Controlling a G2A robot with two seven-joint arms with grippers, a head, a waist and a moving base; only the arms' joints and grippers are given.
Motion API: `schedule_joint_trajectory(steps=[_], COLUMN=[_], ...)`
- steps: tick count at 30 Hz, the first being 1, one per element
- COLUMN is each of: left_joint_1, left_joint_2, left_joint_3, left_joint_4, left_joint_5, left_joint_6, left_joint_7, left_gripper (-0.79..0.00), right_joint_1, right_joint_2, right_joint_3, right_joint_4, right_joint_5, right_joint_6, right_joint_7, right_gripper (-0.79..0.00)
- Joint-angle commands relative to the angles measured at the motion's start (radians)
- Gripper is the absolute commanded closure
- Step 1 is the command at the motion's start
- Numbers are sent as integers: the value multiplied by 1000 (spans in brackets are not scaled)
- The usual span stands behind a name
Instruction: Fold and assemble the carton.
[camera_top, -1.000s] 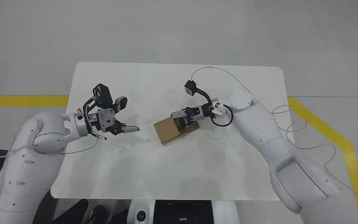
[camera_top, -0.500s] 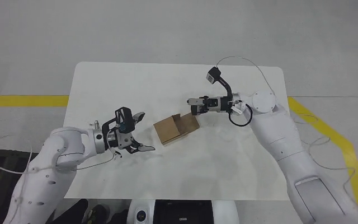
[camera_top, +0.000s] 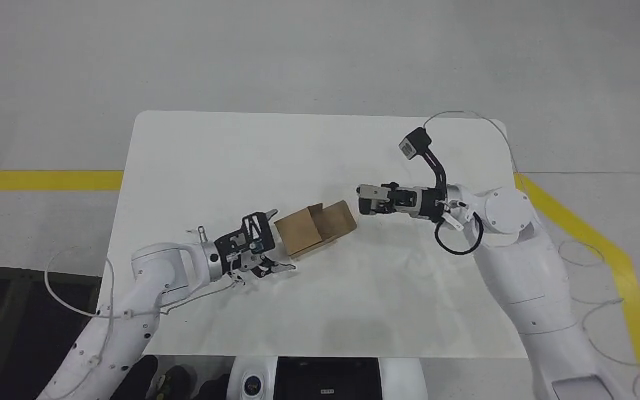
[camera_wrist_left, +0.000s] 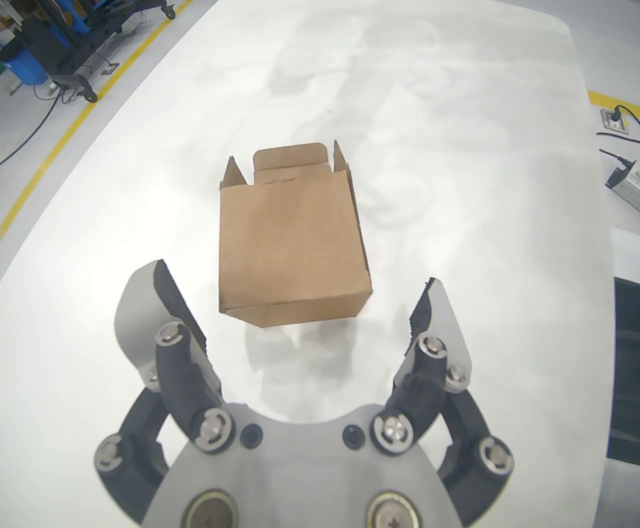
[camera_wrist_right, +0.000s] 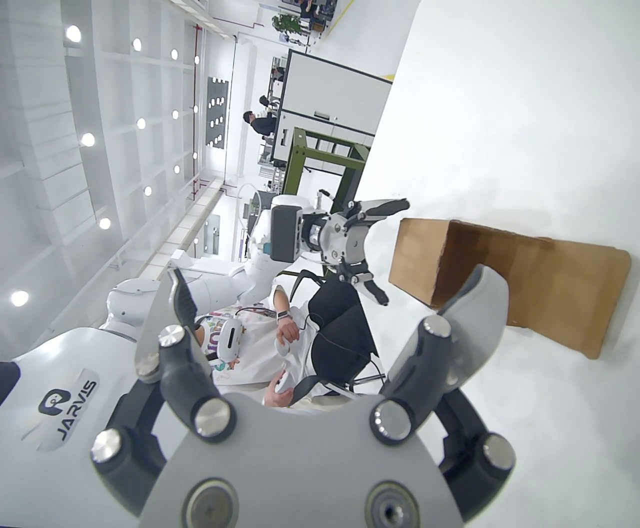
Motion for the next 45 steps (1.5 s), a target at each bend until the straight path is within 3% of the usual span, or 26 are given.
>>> schedule_joint_trajectory(steps=[1, 17, 26, 33, 34, 35, 42, 45], left_joint_1=[-22, -187, -244, -317, -326, -334, -367, -377], left_joint_2=[-4, -16, -15, -27, -29, -31, -41, -45], left_joint_3=[13, 18, 31, 97, 110, 121, 167, 179], left_joint_4=[22, 187, 233, 310, 320, 330, 383, 406], left_joint_5=[-19, -95, -46, 41, 52, 64, 134, 144], left_joint_6=[-1, -89, -232, -272, -272, -272, -253, -258], left_joint_7=[-12, -42, 70, 209, 228, 244, 339, 381], left_gripper=[-785, -785, -785, -785, -785, -785, -785, -785], right_joint_1=[-13, -39, -39, -39, -39, -39, -39, -54], right_joint_2=[3, 6, 7, 7, 7, 7, 7, 14], right_joint_3=[8, -22, -26, -26, -26, -26, -26, -25], right_joint_4=[-14, -32, -40, -40, -40, -40, -40, -64], right_joint_5=[0, -2, -31, -31, -31, -31, -31, -60], right_joint_6=[3, 1, 11, 11, 11, 11, 11, 77], right_joint_7=[-4, -50, -85, -85, -85, -85, -85, -70], right_gripper=[-785, -785, -785, -785, -37, 0, 0, 0])
